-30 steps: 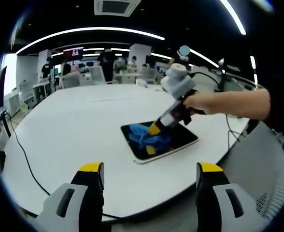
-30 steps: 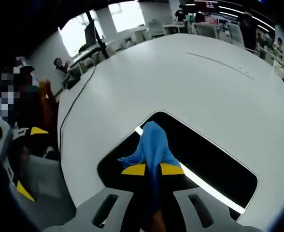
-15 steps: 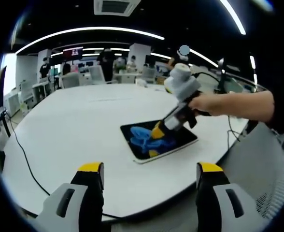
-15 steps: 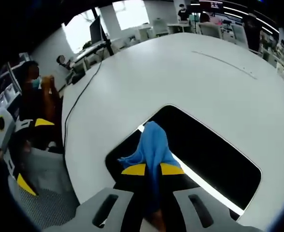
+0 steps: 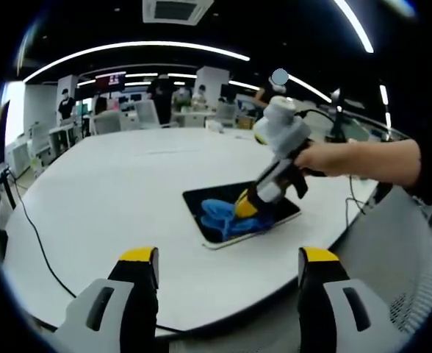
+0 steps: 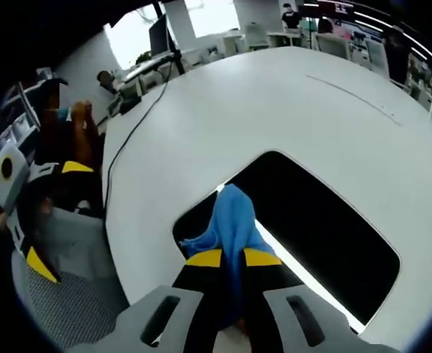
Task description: Wipe the mirror surface with the cleaning cloth until all visible marks leave the cleaned area.
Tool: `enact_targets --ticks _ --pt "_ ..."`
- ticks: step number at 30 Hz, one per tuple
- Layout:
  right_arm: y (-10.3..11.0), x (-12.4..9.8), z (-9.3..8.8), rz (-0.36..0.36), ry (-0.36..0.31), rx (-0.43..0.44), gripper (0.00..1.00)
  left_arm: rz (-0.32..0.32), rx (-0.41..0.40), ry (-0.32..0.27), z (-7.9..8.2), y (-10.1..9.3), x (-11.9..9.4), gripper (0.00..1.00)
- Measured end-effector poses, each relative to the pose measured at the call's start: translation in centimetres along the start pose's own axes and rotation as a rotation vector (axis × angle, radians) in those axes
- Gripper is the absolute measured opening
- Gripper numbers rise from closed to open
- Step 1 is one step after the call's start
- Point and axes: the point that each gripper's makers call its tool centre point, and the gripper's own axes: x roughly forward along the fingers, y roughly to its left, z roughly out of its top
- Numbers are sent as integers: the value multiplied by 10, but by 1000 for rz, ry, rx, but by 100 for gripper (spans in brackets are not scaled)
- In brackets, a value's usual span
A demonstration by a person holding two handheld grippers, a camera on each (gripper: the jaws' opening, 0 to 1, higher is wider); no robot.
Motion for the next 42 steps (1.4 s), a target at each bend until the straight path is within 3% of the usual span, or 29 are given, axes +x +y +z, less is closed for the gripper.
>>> enact_targets --ticks 14,27,42 --pt "13 -3 -10 12 42 -58 3 6 1 0 0 1 0 79" --pt "9 -2 -14 20 97 -118 3 1 3 -1 0 0 -1 78" --pt "12 -3 -18 29 114 -150 3 1 1 3 0 0 0 78"
